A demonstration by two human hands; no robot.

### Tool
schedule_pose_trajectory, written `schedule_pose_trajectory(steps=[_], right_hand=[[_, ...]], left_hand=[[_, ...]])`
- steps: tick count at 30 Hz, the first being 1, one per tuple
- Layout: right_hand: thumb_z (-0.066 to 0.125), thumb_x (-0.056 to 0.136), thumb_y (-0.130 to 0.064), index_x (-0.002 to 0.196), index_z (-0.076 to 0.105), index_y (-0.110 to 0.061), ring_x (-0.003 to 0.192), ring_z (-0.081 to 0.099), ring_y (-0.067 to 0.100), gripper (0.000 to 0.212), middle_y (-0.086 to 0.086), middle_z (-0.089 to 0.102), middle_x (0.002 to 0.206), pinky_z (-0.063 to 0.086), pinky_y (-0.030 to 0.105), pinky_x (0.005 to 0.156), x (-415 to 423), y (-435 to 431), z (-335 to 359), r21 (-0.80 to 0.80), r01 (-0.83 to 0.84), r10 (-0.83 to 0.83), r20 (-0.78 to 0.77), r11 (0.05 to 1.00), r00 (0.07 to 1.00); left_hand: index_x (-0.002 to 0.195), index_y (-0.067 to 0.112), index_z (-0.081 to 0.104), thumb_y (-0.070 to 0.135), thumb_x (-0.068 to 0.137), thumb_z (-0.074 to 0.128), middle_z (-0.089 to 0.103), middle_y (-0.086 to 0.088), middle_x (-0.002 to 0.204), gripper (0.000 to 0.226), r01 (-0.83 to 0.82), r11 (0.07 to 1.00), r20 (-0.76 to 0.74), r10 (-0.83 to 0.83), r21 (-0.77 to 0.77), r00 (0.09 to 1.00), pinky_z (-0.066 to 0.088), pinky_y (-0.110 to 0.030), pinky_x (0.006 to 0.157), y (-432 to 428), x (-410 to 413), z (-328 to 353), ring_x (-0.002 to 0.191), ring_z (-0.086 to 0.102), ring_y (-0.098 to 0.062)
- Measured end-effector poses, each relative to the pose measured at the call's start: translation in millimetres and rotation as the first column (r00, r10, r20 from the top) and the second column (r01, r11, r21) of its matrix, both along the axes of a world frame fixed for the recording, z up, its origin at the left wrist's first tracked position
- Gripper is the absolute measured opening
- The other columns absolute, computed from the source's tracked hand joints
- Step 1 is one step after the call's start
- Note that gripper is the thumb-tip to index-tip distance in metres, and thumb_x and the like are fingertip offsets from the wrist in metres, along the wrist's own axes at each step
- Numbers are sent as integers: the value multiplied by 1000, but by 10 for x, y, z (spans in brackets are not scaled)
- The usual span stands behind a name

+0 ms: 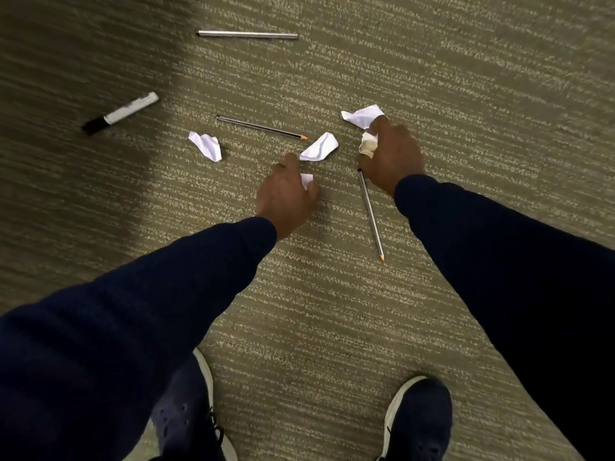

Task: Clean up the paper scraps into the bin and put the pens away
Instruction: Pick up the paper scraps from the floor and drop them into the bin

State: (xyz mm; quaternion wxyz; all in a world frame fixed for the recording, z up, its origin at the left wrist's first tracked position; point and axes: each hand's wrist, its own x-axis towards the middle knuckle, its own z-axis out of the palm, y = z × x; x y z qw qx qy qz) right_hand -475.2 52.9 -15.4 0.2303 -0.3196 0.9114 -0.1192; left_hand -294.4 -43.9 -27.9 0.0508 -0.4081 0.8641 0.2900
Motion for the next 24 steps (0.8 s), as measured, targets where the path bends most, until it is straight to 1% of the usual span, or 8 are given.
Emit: schedule_pose_trajectory(steps=[6,10,12,14,17,20,22,24], right_hand=[[70,89,-40,117,61,-7,101,61,35,44,18,57,119,41,32,73,11,132,-57,40,126,-127,38,991,991],[66,89,-27,109,64,-3,96,61,34,31,20,58,117,38,30,70,-19,173,27,-31,132,-134,-41,991,990],[64,88,-22,110,62,-6,93,59,30,27,16,59,114,38,30,70,-52,105,99,-119,87,-96,-69,989,993],[63,87,-18,109,58,-9,89,59,30,25,14,61,108,39,31,68,-105,-14,149,-151,-26,6,-128,988,992],[65,86,-18,119,55,-15,92,62,34,34,13,65,108,43,34,69,-165,-209,183,-101,-152,134,-169,983,977],[62,89,-18,134,49,-17,96,63,40,47,17,66,112,50,41,73,-190,-346,140,53,-228,234,-135,972,963],[60,91,-17,132,49,-13,92,63,40,42,18,65,110,47,40,68,-182,-387,86,133,-243,261,-138,961,955],[59,93,-17,125,51,-10,90,63,39,34,18,65,108,42,37,64,-177,-388,49,153,-245,269,-162,957,949]], left_hand=[[111,10,58,48,98,53,64,-10,103,41,21,1000,18,-20,-9,1000,41,-30,63,-51,105,-1,83,59,-23],[102,7,59,32,99,54,60,-9,94,26,45,999,9,-45,-6,999,38,-29,61,-57,56,23,74,54,-22],[113,5,53,21,97,57,56,-5,86,23,68,998,-48,-67,12,997,37,-28,58,-82,-30,58,69,53,-19],[128,9,43,12,94,58,57,-2,84,38,91,995,-114,-85,47,990,37,-28,55,-128,-158,108,65,53,-16],[131,14,37,8,93,53,62,-5,87,41,117,991,-145,-106,71,984,39,-30,55,-212,-370,122,68,59,-23],[121,12,47,15,97,54,67,-10,94,25,148,988,-103,-143,40,984,41,-34,61,-254,-520,85,77,61,-30],[107,14,48,14,98,52,63,-7,89,10,161,986,-105,-157,33,982,40,-32,61,-242,-545,84,76,60,-29],[99,17,44,9,96,50,59,-4,83,10,161,985,-119,-153,58,981,43,-32,59,-205,-527,91,75,61,-28]])
